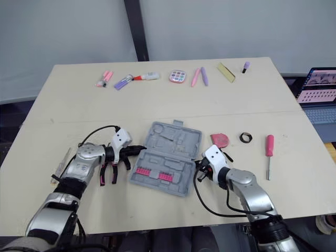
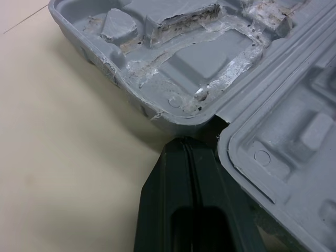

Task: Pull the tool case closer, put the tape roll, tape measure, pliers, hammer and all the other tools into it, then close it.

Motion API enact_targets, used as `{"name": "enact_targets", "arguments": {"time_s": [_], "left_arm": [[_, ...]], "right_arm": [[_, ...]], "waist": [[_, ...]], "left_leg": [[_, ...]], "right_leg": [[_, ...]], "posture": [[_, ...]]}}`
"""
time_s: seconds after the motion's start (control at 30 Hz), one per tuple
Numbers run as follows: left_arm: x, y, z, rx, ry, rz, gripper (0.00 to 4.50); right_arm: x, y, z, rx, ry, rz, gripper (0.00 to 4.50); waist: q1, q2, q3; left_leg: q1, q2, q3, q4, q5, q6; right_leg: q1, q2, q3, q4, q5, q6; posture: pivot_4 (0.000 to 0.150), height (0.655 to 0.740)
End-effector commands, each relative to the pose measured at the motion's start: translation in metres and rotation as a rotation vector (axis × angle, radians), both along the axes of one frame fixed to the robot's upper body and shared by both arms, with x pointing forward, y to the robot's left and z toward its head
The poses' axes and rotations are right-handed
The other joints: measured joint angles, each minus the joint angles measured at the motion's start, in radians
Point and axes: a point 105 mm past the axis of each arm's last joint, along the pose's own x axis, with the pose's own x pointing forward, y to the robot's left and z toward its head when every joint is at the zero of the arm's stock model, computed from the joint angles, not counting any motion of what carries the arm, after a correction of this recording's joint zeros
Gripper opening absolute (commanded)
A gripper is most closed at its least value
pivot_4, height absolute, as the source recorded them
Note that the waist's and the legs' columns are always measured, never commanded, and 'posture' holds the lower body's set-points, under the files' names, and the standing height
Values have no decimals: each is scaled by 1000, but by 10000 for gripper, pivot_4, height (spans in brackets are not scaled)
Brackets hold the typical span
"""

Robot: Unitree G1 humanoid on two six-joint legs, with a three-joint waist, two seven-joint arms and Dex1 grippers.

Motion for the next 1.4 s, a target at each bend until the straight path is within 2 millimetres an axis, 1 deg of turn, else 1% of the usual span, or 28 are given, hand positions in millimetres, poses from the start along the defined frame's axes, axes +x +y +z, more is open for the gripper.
{"name": "enact_targets", "arguments": {"time_s": [0.03, 0.3, 0.43, 0.57, 0.8, 0.97, 1.13, 1.27, 1.4], "left_arm": [[-10, -6, 4, -11, -2, -26, 336], [-33, -3, 5, -15, 23, -13, 336], [-47, -2, 6, -23, 41, 1, 336], [-58, -2, 5, -20, 58, 12, 336], [-78, 9, 3, -15, 97, 56, 336], [-97, 14, 1, -24, 126, 88, 336], [-108, 11, -1, -35, 147, 102, 336], [-119, 5, -3, -50, 169, 105, 336], [-126, 5, -5, -53, 187, 114, 336]], "right_arm": [[-5, 7, 9, 18, -32, 58, 200], [-18, 3, 6, -2, -5, 100, 200], [-36, 1, 3, -16, 35, 186, 200], [-48, 0, 0, -40, 64, 258, 200], [-48, 2, 1, -56, 62, 304, 200], [-51, 8, 1, -48, 65, 330, 200], [-54, 8, 0, -52, 73, 345, 200], [-57, 6, 0, -60, 80, 357, 200], [-59, 6, 0, -67, 83, 370, 200]], "waist": [[0, 0, 0], [1, 0, 0], [2, 0, 0], [2, 0, 0], [2, 0, 0], [4, 0, 0], [7, 0, 0], [6, 0, 0], [6, 0, 0]], "left_leg": [[0, 0, 0, 0, 0, 0], [0, 0, 0, 0, 0, 0], [0, 0, 0, -1, 0, 0], [0, 0, 0, 0, 0, 0], [0, 0, 0, -1, 0, 0], [0, 0, 0, -1, 0, 0], [0, 0, 0, -1, 0, 0], [0, 0, 0, -1, -1, 0], [0, 0, 0, -1, -1, 0]], "right_leg": [[0, 0, 0, 0, 0, 0], [0, 0, 0, 0, 0, 0], [0, 0, 0, -1, 0, 0], [1, 0, 0, -1, 0, 0], [1, 0, 1, -1, 0, 0], [1, 0, 1, -2, 0, 0], [1, 0, 1, -3, 0, 0], [1, 0, 2, -3, 0, 0], [1, 0, 2, -3, 0, 0]], "posture": [[1500, 7400], [1500, 7400], [1500, 7400], [1500, 7400], [1500, 7400], [1500, 7400], [1500, 7400], [1500, 7400], [1500, 7400]]}}
